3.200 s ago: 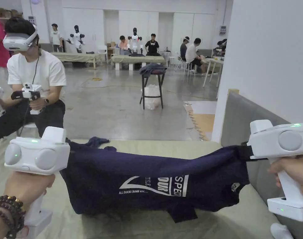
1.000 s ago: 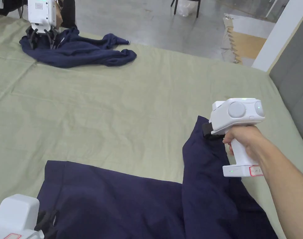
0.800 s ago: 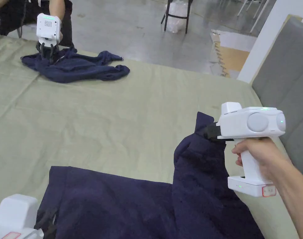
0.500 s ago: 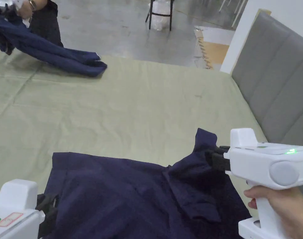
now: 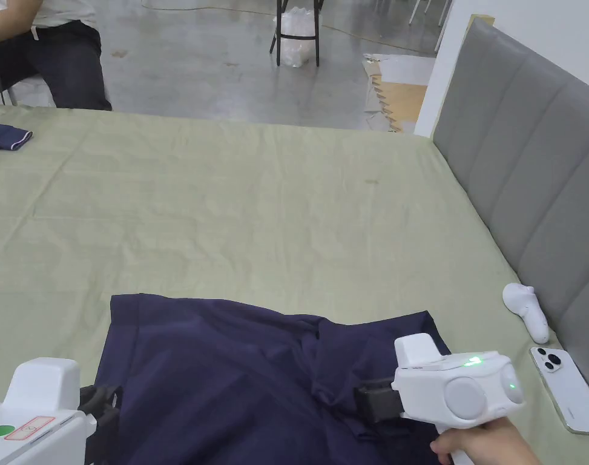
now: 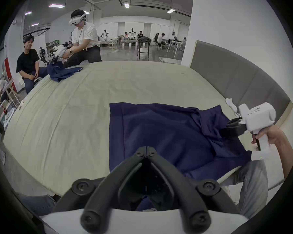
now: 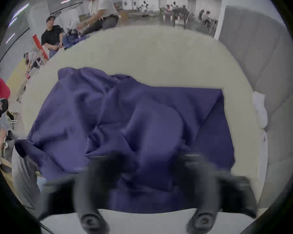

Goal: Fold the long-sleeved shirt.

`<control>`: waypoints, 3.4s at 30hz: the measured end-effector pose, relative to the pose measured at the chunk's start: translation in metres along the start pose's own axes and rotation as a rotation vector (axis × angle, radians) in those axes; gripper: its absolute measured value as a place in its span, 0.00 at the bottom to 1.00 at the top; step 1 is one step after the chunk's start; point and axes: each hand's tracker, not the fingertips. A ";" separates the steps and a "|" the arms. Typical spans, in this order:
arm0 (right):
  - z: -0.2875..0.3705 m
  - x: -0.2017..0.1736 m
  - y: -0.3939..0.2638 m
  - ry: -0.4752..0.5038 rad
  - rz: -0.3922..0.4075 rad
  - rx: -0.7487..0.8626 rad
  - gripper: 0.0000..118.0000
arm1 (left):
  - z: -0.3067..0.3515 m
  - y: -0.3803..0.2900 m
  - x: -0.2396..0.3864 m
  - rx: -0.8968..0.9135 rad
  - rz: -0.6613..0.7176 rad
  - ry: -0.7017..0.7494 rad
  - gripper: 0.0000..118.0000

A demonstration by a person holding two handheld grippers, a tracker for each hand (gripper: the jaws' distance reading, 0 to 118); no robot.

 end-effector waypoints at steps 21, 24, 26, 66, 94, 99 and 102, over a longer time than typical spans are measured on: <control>0.048 0.035 -0.028 -0.044 -0.185 -0.009 0.01 | -0.268 0.135 -0.061 -0.306 -0.032 0.198 0.71; 0.039 0.044 -0.020 -0.060 -0.198 -0.018 0.01 | -0.298 0.125 -0.071 -0.428 0.021 0.202 0.69; 0.035 0.053 -0.009 -0.062 -0.197 -0.015 0.01 | -0.300 0.115 -0.073 -0.429 0.080 0.184 0.63; 0.119 0.058 0.000 -0.045 -0.105 0.193 0.05 | -0.016 0.039 -0.041 0.005 -0.043 0.053 0.10; 0.136 -0.022 -0.081 -0.134 0.009 0.118 0.40 | 0.031 -0.044 -0.029 -0.074 0.079 0.109 0.57; 0.132 -0.040 -0.073 -0.141 0.011 0.169 0.00 | 0.027 -0.030 -0.023 -0.020 0.048 0.121 0.04; 0.137 -0.043 -0.075 -0.081 -0.031 0.192 0.00 | 0.025 -0.036 -0.044 -0.016 0.188 0.029 0.09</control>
